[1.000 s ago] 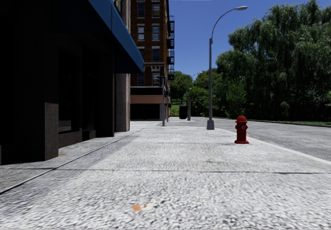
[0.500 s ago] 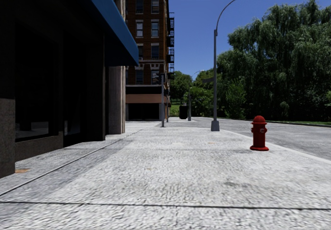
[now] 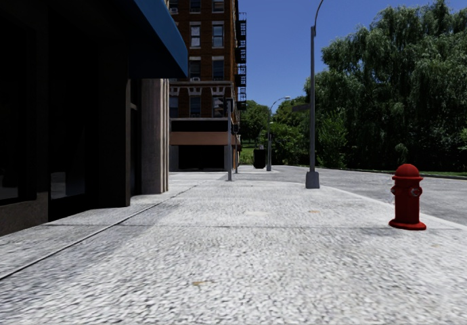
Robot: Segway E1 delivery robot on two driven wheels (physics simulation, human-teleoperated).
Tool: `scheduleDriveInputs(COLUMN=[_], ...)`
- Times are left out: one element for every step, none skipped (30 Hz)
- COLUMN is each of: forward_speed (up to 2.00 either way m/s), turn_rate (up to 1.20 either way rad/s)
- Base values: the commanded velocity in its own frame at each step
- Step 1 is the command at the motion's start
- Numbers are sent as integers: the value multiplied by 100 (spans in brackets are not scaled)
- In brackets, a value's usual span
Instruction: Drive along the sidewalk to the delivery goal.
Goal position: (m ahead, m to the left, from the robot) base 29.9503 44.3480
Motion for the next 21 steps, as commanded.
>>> scheduleDriveInputs(forward_speed=[200,200,200,200,200,200,200,200,200,200,200,200,200,200,200,200,200,200,200,200,200], turn_rate=[0,0,0,0,0,0,0,0,0,0,0,0,0,0,0,0,0,0,0,0,0])
